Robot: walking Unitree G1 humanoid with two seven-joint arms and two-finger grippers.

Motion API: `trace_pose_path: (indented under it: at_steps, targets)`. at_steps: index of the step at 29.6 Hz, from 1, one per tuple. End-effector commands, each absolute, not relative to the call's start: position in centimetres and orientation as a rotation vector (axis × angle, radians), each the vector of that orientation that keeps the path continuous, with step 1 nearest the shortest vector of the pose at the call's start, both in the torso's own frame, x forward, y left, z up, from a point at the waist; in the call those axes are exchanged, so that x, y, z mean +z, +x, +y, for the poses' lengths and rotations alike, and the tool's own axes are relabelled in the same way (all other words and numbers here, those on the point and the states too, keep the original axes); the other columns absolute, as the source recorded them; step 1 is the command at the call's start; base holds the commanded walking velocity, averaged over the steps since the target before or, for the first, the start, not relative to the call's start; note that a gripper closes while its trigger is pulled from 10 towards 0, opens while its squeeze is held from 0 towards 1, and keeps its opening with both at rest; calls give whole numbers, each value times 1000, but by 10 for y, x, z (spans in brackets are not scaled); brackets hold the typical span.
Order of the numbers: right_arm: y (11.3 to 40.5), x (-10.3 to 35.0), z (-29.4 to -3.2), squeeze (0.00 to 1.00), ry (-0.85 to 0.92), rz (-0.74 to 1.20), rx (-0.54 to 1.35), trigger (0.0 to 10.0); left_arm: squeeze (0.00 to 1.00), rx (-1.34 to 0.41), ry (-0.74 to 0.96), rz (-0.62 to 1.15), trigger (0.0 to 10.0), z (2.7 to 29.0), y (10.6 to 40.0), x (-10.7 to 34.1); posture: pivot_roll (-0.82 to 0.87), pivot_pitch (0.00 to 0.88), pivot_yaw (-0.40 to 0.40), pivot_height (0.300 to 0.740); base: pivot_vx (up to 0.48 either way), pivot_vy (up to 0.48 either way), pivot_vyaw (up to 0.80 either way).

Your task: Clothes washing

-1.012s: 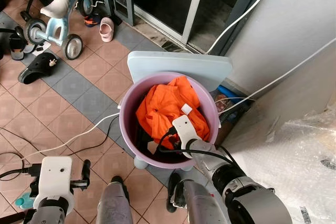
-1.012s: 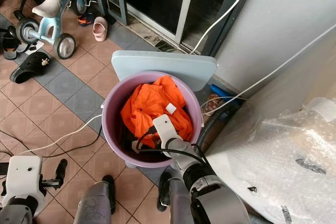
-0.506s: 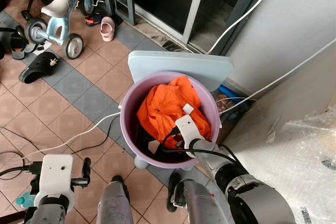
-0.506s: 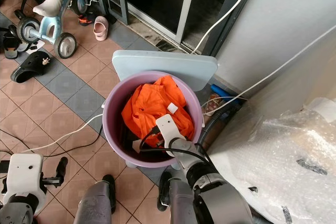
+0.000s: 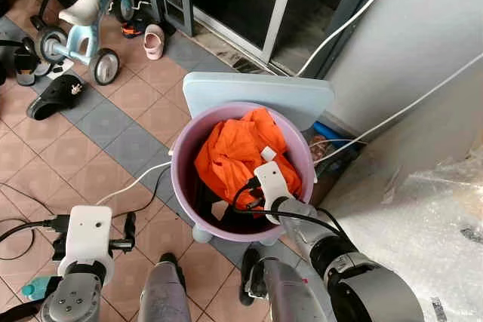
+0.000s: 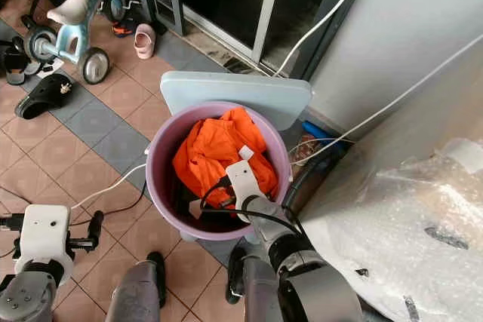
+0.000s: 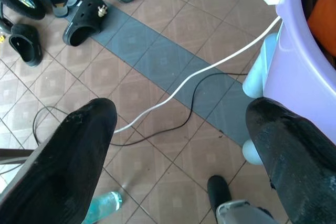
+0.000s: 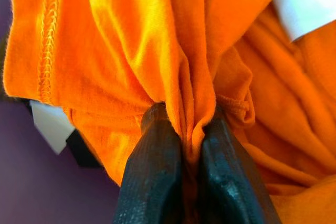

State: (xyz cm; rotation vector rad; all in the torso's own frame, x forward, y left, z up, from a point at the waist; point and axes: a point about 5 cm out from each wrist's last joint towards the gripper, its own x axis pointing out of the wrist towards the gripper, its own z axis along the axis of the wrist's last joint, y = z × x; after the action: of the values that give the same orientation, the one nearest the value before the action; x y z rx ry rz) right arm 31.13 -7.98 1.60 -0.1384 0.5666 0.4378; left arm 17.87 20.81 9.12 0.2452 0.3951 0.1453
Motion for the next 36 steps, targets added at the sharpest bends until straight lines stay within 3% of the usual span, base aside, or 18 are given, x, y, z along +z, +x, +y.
trace_pose_path:
  at_steps: [1, 7, 9, 17, 23, 24, 25, 36]
  targets:
    - [326, 34, -88, 0, -86, 505, 403, 0, 0, 146, 240, 411, 10000, 208, 185, 82, 163, 157, -89, 740, 0, 0, 0]
    - [339, 51, -107, 0, -25, 445, 338, 0, 0, 120, 226, 359, 10000, 201, 215, 81, 127, 71, -75, 740, 0, 0, 0]
    - [345, 62, -120, 0, -9, 382, 304, 0, 0, 100, 219, 326, 10000, 195, 236, 82, 89, 0, -61, 740, 0, 0, 0]
    - [320, 100, -162, 0, -2, 44, 112, 0, 0, 152, 180, 222, 10000, 179, 261, 85, 23, 0, -44, 740, 0, 0, 0]
    - [296, 100, -170, 0, 10, -2, 39, 0, 0, 129, 150, 184, 10000, 164, 270, 83, 4, 0, -41, 740, 0, 0, 0]
    - [294, 99, -167, 0, 11, -2, 60, 2510, 0, 120, 147, 175, 10000, 161, 271, 84, 4, 0, -44, 740, 0, 0, 0]
    - [292, 99, -158, 0, -13, -8, 114, 10000, 0, 109, 143, 163, 10000, 157, 275, 85, 3, 0, -47, 740, 0, 0, 0]
    - [307, 119, -126, 0, -8, -48, 204, 10000, 0, 100, 131, 164, 10000, 155, 278, 79, -3, 0, -29, 740, -22, 0, -312]
